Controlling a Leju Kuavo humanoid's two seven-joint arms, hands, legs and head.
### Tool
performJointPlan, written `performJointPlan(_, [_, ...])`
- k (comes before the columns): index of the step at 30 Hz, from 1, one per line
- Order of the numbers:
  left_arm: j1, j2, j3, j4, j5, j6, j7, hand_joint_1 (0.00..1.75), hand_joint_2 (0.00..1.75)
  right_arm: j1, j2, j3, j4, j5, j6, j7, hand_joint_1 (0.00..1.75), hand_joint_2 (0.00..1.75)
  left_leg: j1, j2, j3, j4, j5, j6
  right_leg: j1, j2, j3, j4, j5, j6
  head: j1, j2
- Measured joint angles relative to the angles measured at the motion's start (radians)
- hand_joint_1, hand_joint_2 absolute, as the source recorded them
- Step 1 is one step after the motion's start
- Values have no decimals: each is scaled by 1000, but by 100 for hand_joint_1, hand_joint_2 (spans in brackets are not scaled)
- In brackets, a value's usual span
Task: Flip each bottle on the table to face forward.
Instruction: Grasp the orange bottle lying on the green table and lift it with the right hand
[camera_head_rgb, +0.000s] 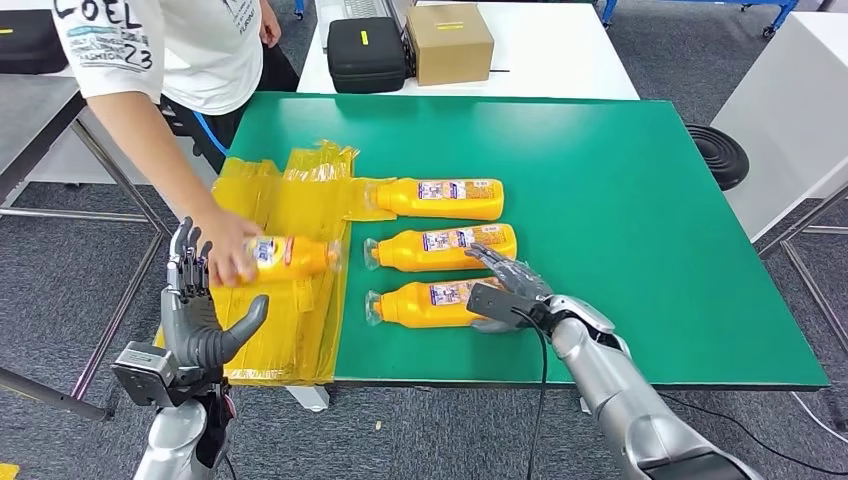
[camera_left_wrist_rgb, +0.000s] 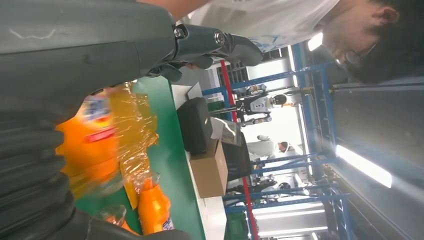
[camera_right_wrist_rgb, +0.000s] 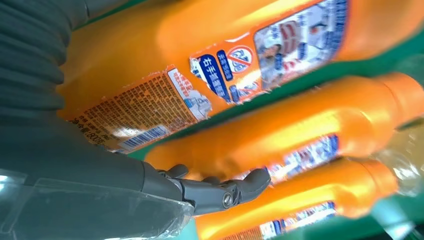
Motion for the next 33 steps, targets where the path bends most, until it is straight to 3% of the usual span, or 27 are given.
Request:
performJointPlan(6, [-5, 1, 0, 23, 25, -16, 6, 0, 175, -18, -37, 37, 34, -2, 16, 47, 0, 175, 0, -1, 6, 0, -2, 1, 0, 0, 6, 0, -2, 2, 0, 0])
performJointPlan(15, [-17, 5, 1, 62, 149, -173, 41, 0, 175, 8, -65, 63, 35, -13, 51, 96, 0, 175, 0, 0, 1, 0, 1, 3, 0, 1, 8, 0, 2, 4, 0, 0])
performJointPlan(21, [-27, 6, 22, 76, 217, -245, 74, 0, 175, -37, -57, 108, 37, 18, 106, 161, 0, 175, 0, 1, 0, 0, 1, 2, 0, 2, 8, 0, 2, 3, 0, 0])
performJointPlan(33, [-17, 1, 67, 77, 226, -253, 85, 0, 175, -99, -21, 163, 78, 13, 106, 177, 0, 175, 0, 0, -7, 0, 4, 3, 0, 1, 3, 1, 3, 3, 0, 0])
